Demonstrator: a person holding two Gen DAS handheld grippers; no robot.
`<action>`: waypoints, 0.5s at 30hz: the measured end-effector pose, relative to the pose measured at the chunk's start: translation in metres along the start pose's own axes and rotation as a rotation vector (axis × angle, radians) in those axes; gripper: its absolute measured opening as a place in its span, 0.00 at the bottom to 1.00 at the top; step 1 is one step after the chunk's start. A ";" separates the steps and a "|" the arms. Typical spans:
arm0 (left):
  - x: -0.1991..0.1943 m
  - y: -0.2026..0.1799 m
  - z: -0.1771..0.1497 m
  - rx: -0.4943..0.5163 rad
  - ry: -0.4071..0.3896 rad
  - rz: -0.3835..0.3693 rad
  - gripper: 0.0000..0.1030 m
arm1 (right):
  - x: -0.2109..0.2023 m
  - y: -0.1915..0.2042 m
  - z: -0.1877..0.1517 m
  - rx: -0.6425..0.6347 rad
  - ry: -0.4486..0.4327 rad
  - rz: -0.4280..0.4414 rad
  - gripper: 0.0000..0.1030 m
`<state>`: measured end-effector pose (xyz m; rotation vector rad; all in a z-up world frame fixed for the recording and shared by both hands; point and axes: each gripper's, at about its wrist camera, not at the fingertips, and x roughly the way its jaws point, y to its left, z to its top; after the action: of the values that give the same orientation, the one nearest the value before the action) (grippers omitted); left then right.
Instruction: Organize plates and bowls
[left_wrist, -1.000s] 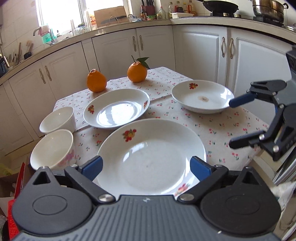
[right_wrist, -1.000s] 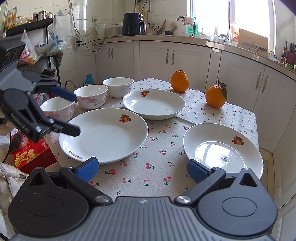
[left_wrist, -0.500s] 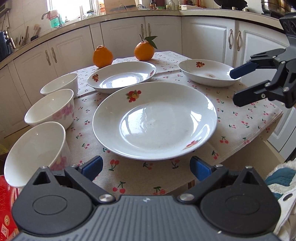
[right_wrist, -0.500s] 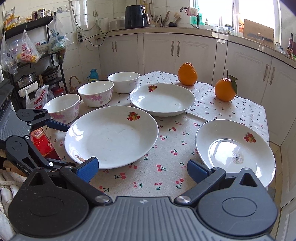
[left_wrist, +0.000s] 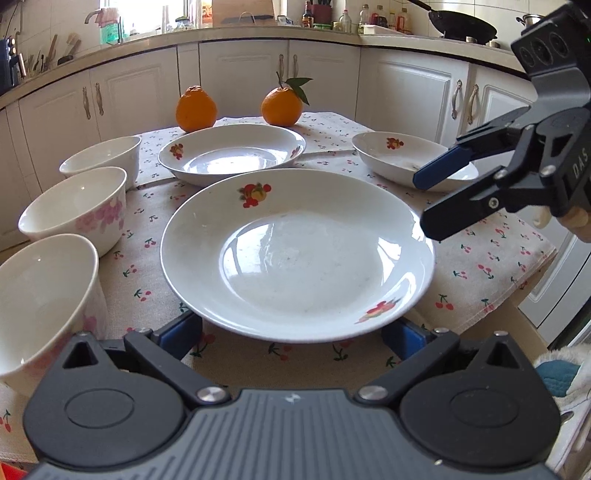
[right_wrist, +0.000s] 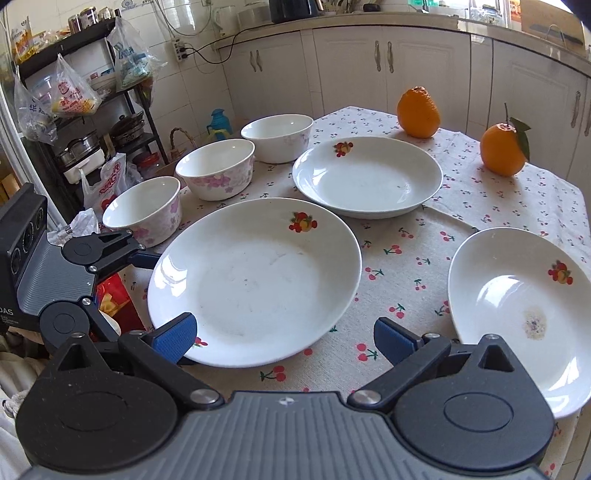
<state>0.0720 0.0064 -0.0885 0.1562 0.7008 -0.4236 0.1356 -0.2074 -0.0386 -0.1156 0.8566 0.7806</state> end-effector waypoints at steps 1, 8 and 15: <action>0.000 0.000 0.000 -0.001 0.004 0.000 1.00 | 0.003 -0.001 0.003 0.000 0.010 0.010 1.00; 0.002 -0.001 0.003 -0.011 0.020 0.012 1.00 | 0.027 -0.010 0.019 -0.022 0.064 0.058 1.00; 0.002 0.000 0.003 -0.006 0.017 0.005 1.00 | 0.051 -0.024 0.035 -0.024 0.117 0.107 1.00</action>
<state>0.0754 0.0049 -0.0873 0.1564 0.7182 -0.4162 0.1944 -0.1820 -0.0569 -0.1386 0.9701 0.8909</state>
